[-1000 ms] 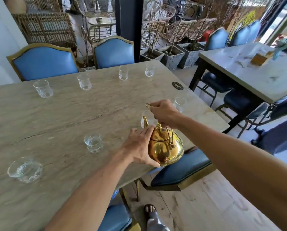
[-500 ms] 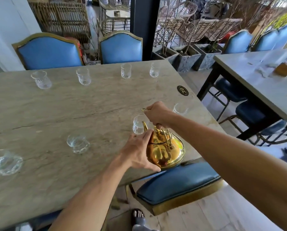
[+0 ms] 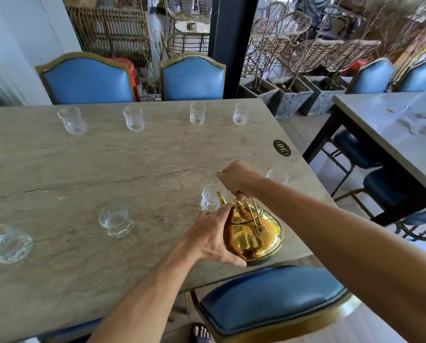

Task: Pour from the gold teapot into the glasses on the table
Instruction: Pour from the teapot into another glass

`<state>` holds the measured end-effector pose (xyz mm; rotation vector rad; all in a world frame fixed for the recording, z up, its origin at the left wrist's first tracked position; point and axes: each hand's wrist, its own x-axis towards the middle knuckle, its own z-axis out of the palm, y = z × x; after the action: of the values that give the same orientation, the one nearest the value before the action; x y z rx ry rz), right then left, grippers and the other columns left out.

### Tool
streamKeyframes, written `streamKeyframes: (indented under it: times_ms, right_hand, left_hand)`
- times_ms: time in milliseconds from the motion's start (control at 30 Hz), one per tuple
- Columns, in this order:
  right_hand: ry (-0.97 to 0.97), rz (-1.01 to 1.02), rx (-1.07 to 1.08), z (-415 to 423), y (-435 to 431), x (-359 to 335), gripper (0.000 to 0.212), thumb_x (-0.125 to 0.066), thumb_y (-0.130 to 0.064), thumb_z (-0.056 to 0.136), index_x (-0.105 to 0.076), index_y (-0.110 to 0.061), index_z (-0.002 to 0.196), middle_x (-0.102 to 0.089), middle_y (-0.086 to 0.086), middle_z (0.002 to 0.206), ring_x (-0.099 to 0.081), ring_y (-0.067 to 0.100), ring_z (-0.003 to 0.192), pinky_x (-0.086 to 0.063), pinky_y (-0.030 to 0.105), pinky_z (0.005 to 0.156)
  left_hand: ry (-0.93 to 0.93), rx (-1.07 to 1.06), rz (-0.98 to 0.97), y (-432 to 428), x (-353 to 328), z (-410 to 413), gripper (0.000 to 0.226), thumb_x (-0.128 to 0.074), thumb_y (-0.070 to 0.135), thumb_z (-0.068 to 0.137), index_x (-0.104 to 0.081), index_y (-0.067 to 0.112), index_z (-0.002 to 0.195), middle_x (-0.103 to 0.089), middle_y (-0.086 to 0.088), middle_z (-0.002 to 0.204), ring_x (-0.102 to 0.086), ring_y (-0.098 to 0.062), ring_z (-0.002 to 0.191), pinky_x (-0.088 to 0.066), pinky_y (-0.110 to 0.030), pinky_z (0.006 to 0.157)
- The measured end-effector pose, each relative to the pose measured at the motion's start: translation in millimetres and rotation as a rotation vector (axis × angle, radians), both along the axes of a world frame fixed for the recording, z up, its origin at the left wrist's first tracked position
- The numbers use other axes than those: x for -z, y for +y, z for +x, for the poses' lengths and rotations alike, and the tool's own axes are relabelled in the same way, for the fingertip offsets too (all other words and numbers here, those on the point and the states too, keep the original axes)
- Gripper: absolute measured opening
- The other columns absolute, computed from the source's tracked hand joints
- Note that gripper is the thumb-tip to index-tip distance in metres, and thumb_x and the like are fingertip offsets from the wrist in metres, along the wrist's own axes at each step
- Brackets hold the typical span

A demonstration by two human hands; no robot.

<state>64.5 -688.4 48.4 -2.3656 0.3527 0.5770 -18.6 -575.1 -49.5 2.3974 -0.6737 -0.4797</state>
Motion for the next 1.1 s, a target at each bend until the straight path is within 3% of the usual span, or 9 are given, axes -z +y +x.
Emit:
streamKeyframes:
  times_ms: [200, 567, 700, 967, 1100]
  right_hand:
    - [0.034, -0.008, -0.003, 10.2, 2.5, -0.7, 0.029, -0.049, -0.003, 0.097, -0.047, -0.006, 0.069, -0.041, 0.006, 0.050, -0.036, 0.015, 0.031, -0.030, 0.016, 0.033]
    - [0.061, -0.043, -0.041, 15.6, 2.9, 0.5, 0.020, -0.047, -0.001, 0.096, -0.055, -0.002, 0.078, -0.044, 0.009, 0.053, -0.040, 0.018, 0.038, -0.033, 0.022, 0.035]
    - [0.078, -0.053, -0.041, 16.3, 3.6, -0.5, 0.023, -0.045, 0.002, 0.093, -0.053, -0.002, 0.072, -0.044, 0.009, 0.052, -0.039, 0.018, 0.038, -0.031, 0.022, 0.037]
    - [0.091, -0.066, -0.058, 16.1, 5.6, -1.6, 0.027, -0.042, 0.006, 0.089, -0.049, -0.004, 0.065, -0.043, 0.008, 0.052, -0.038, 0.018, 0.040, -0.030, 0.023, 0.037]
    - [0.101, -0.080, -0.083, 17.9, 6.9, -0.4, 0.024, -0.040, 0.007, 0.088, -0.051, -0.002, 0.068, -0.044, 0.011, 0.055, -0.039, 0.019, 0.042, -0.030, 0.025, 0.039]
  left_hand:
    - [-0.010, -0.008, -0.081, -0.1, 7.5, 6.5, 0.138, -0.087, 0.075, 0.049, -0.020, 0.022, 0.157, -0.053, -0.001, 0.143, -0.053, -0.022, 0.126, -0.031, -0.045, 0.120]
    - [-0.006, -0.002, -0.077, -2.6, 18.5, 11.3, 0.141, -0.076, 0.086, 0.044, -0.017, 0.025, 0.157, -0.053, 0.001, 0.142, -0.052, -0.022, 0.126, -0.031, -0.046, 0.120]
    - [-0.011, 0.003, -0.079, -4.1, 13.0, 9.0, 0.138, -0.090, 0.071, 0.052, -0.017, 0.021, 0.158, -0.051, -0.002, 0.143, -0.049, -0.023, 0.127, -0.030, -0.041, 0.120]
    - [-0.026, 0.002, -0.098, -3.1, 12.7, 8.1, 0.137, -0.091, 0.070, 0.053, -0.017, 0.022, 0.158, -0.052, -0.001, 0.144, -0.050, -0.021, 0.126, -0.028, -0.040, 0.121]
    - [-0.018, 0.001, -0.119, -3.7, 14.9, 8.8, 0.137, -0.083, 0.080, 0.047, -0.019, 0.024, 0.155, -0.054, 0.002, 0.139, -0.051, -0.017, 0.121, -0.030, -0.044, 0.120]
